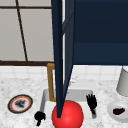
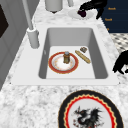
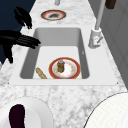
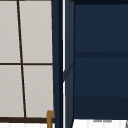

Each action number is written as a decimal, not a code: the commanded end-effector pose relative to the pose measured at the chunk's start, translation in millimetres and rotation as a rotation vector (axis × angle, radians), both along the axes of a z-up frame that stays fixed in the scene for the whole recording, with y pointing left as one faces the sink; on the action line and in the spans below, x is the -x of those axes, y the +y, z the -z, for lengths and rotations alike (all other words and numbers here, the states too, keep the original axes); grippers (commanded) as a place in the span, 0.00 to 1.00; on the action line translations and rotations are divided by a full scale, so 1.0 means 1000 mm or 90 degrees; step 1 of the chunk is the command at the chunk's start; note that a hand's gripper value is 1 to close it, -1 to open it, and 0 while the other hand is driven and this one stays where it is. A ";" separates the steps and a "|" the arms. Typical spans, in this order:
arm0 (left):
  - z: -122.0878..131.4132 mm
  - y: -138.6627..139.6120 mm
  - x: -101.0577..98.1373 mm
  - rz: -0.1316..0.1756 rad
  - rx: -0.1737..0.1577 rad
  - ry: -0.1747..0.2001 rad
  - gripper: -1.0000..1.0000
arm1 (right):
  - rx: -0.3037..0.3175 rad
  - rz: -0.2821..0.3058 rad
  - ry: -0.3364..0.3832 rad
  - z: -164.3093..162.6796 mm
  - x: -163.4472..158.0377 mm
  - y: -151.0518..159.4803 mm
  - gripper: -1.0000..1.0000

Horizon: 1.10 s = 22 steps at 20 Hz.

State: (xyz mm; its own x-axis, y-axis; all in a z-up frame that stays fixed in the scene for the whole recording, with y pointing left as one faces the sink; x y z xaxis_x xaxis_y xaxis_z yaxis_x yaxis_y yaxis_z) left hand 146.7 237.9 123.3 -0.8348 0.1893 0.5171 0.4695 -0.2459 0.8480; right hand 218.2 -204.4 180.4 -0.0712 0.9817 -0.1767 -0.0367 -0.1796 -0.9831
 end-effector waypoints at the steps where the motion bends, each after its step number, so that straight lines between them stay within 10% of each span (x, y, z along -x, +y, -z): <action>1: 0.000 0.000 0.000 0.000 0.000 0.000 0.50 | 0.000 0.011 -0.079 -0.006 -0.023 0.008 0.00; 12: 0.000 0.000 0.000 0.000 0.000 0.000 0.50 | -0.038 -0.015 -0.173 -0.022 -0.108 0.021 0.00; 22: 0.000 0.000 0.000 0.000 0.000 0.000 0.50 | -0.112 -0.022 -0.164 -0.026 -0.191 0.022 0.00</action>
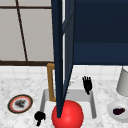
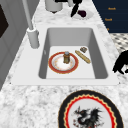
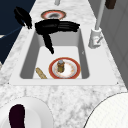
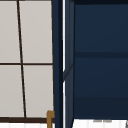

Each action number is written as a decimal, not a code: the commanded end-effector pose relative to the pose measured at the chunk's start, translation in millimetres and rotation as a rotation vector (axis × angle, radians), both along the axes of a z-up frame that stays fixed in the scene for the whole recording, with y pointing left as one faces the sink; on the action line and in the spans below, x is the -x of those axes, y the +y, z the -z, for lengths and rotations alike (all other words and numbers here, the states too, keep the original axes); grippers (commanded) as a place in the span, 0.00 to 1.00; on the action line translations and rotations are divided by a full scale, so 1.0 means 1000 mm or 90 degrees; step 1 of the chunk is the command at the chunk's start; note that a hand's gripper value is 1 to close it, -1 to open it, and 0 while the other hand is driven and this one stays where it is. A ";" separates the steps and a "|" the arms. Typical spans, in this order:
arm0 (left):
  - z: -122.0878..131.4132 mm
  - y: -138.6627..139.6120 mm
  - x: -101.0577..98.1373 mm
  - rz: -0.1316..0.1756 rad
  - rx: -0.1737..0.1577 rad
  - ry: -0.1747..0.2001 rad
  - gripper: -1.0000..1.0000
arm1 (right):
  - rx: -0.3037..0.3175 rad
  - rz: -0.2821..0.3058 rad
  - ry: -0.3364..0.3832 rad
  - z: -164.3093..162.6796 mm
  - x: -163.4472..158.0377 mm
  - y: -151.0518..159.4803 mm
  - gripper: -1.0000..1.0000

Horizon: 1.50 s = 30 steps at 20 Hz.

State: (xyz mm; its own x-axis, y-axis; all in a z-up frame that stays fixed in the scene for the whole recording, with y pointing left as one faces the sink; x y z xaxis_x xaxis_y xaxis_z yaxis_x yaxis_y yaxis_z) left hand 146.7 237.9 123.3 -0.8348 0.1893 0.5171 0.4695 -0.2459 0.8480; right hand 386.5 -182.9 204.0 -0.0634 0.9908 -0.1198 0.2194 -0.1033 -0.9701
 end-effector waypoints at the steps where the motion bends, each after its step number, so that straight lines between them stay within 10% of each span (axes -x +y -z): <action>1: 0.000 0.000 0.000 0.000 0.000 0.000 0.50 | -0.068 -0.014 0.000 -0.006 -0.026 0.003 0.00; 13: 0.000 0.000 0.000 0.000 0.000 0.000 0.50 | -0.137 -0.041 0.018 -0.023 -0.080 0.009 0.00; 21: 0.000 0.000 0.000 0.000 0.000 0.000 0.50 | -0.074 -0.015 0.015 -0.021 -0.080 0.014 0.00; 30: 0.000 0.000 0.000 0.000 0.000 0.000 0.50 | -0.164 -0.069 0.110 -0.026 -0.106 0.025 0.00</action>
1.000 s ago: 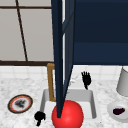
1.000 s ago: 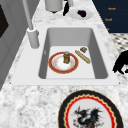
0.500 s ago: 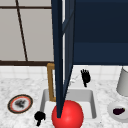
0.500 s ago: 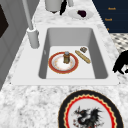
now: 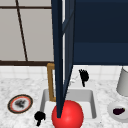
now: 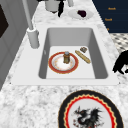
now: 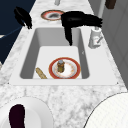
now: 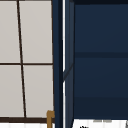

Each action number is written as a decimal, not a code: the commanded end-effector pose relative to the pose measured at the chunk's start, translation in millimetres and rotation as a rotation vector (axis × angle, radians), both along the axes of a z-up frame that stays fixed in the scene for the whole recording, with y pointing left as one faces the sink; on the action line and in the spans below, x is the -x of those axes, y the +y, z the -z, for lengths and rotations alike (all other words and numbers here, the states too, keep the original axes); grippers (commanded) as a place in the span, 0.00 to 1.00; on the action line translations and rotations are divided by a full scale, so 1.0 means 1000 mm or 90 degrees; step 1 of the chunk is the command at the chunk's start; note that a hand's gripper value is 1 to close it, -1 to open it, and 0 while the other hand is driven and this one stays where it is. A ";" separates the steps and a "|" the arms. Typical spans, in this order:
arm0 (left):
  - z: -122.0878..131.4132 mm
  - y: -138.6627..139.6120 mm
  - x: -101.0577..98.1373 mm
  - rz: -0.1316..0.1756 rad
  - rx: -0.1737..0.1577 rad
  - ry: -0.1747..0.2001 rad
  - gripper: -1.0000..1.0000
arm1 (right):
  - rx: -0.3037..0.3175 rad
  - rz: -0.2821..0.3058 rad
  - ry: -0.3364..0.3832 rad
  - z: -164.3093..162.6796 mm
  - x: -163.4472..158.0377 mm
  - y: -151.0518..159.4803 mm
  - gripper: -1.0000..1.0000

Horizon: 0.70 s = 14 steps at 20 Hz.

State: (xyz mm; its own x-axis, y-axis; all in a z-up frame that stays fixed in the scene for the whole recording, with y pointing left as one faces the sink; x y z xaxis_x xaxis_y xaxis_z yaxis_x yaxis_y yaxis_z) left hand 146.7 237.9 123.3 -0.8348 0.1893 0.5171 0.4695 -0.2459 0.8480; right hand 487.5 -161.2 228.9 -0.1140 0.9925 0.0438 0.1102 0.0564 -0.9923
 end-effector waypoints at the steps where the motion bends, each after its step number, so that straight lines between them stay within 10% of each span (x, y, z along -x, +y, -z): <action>1: 0.000 0.000 0.000 0.000 0.000 0.000 0.50 | -0.072 -0.044 0.045 -0.001 -0.007 0.004 0.00; 14: 0.000 0.000 0.000 0.000 0.000 0.000 0.50 | -0.044 -0.127 0.057 -0.001 -0.053 0.000 0.00</action>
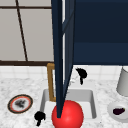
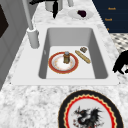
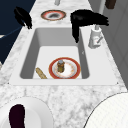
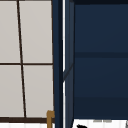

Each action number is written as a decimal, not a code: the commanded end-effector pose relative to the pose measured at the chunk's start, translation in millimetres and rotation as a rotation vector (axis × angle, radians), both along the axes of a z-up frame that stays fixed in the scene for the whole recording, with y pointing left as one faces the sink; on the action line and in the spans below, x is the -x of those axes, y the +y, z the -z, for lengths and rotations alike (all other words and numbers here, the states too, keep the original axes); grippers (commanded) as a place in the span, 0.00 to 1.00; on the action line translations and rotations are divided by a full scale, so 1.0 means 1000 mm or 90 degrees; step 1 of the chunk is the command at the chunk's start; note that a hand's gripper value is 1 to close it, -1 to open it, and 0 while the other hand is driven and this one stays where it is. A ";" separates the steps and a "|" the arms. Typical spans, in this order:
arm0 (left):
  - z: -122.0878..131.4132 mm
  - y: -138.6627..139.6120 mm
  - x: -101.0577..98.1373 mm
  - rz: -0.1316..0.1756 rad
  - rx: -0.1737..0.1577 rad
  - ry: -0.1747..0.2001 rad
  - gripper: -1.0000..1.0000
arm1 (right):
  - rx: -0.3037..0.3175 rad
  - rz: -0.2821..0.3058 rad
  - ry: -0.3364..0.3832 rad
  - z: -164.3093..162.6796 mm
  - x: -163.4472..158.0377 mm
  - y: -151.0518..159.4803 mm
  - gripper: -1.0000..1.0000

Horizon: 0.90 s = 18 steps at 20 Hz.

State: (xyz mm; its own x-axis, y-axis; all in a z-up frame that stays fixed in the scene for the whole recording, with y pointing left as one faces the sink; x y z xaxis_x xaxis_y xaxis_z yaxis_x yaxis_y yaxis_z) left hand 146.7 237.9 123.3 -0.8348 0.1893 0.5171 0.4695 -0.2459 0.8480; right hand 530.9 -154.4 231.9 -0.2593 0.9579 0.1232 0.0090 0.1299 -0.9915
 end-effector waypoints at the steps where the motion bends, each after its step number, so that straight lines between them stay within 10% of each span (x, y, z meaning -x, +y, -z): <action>1: 0.000 0.000 0.000 0.000 0.000 0.000 0.50 | -0.006 -0.039 0.000 0.001 -0.009 -0.011 0.00; 18: 0.000 0.000 0.000 0.000 0.000 0.000 0.50 | -0.014 -0.049 0.265 0.009 -0.064 -0.002 0.00</action>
State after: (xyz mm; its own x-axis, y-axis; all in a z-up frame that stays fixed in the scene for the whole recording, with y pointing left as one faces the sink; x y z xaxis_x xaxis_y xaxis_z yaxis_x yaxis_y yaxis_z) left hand 146.7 237.9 123.3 -0.8348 0.1893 0.5171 0.4695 -0.2459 0.8480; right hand 584.5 -159.3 222.7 -0.2800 0.9343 0.2205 -0.3123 0.1286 -0.9412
